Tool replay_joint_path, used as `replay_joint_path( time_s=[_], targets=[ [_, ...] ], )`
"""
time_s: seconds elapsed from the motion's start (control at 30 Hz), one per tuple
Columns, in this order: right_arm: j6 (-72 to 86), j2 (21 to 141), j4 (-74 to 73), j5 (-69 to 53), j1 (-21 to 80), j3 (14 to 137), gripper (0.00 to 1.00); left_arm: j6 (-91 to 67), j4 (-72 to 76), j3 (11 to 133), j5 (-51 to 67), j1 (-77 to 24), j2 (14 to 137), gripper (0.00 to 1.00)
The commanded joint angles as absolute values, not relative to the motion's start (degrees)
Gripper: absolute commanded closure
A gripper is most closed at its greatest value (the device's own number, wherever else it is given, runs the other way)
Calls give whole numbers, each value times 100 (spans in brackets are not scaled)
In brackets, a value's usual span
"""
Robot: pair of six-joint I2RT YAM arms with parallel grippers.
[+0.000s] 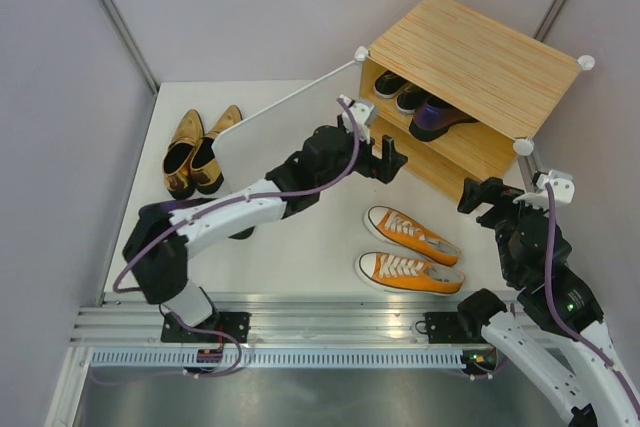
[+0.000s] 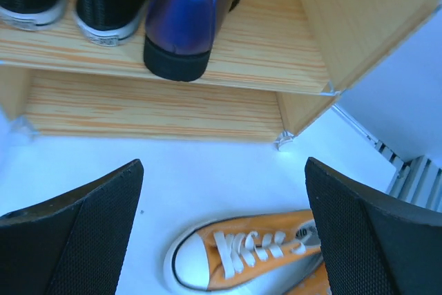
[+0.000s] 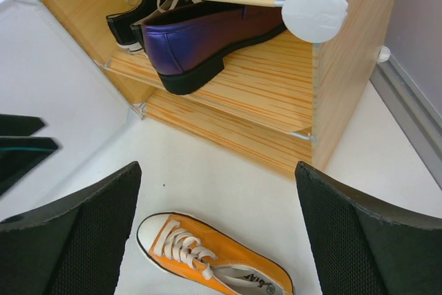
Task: Place and organize the shoes in the shoe cabinet
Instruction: Place the shoe in the shoe cabinet, then pick up the shoe from the center of the board.
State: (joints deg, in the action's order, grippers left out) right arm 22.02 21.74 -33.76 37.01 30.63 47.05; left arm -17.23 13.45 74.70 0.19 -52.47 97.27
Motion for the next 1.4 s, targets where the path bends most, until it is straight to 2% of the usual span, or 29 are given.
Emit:
replay_joint_path(
  time_s=[0.0, 0.17, 0.27, 0.5, 0.7, 0.87, 1.37],
  targets=[
    [2355, 2267, -3165, 3472, 3085, 4878, 5, -1783, 810, 6971, -798, -5212, 8484, 1],
    [2443, 2408, -3050, 2911, 3085, 4852, 7, -3039, -955, 6269, -2552, -5194, 6991, 3],
    [2470, 2391, -2962, 2699, 3085, 4790, 8, -4023, -2159, 5698, -3162, -5177, 6148, 6],
    [2531, 2197, -2865, 2339, 3085, 4571, 8, -6175, -3690, 4352, -3682, -5159, 5002, 17],
    [2566, 2048, -2848, 2180, 3085, 4360, 7, -7048, -4534, 4183, -4201, -5002, 5045, 17],
    [2628, 1872, -2821, 2171, 3085, 4166, 7, -6812, -4649, 4359, -4096, -4414, 5325, 15],
    [2654, 1731, -2760, 1995, 3085, 4078, 4, -5819, -3745, 4254, -3331, -2980, 6064, 13]
  ],
)
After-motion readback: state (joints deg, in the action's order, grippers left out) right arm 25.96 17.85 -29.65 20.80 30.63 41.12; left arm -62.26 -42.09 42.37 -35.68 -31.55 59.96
